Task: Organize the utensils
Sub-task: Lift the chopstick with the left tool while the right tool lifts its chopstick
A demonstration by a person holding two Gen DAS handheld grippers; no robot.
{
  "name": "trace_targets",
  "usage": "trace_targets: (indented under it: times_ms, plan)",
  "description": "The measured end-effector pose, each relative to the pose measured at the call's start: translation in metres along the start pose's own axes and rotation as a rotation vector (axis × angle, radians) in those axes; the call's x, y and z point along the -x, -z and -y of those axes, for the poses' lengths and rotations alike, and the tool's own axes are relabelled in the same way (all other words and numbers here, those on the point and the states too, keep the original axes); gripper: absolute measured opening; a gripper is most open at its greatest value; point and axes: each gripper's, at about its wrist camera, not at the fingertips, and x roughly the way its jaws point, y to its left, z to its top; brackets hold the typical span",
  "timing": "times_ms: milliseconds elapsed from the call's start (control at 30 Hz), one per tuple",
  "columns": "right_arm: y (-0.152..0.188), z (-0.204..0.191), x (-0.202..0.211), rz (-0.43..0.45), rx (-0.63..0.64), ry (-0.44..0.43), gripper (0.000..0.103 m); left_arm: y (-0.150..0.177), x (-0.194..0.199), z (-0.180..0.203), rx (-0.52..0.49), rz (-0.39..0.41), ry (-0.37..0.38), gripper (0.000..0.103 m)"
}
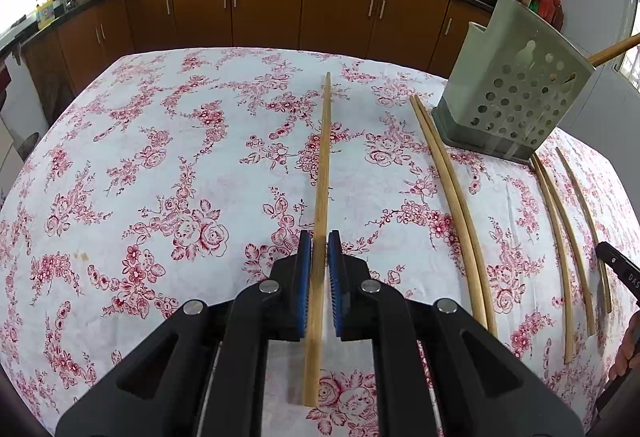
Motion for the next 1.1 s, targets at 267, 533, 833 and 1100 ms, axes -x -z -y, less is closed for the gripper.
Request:
trace_targets:
  times_ms: [267, 533, 833, 1100]
  plan:
    - [0.0, 0.0, 0.0, 0.0, -0.002, -0.001, 0.01, 0.0, 0.001, 0.0, 0.003, 0.0, 0.002, 0.01]
    - [0.006, -0.002, 0.005, -0.001, 0.012, 0.008, 0.01, 0.008, 0.005, 0.009, -0.092, -0.008, -0.038, 0.01]
    - [0.013, 0.001, 0.012, -0.002, -0.002, -0.008, 0.01, 0.014, 0.009, 0.009, -0.099, -0.009, -0.033, 0.01]
    - [0.017, 0.007, 0.016, -0.004, -0.026, -0.034, 0.009, 0.018, 0.012, 0.009, -0.073, -0.008, -0.03, 0.009]
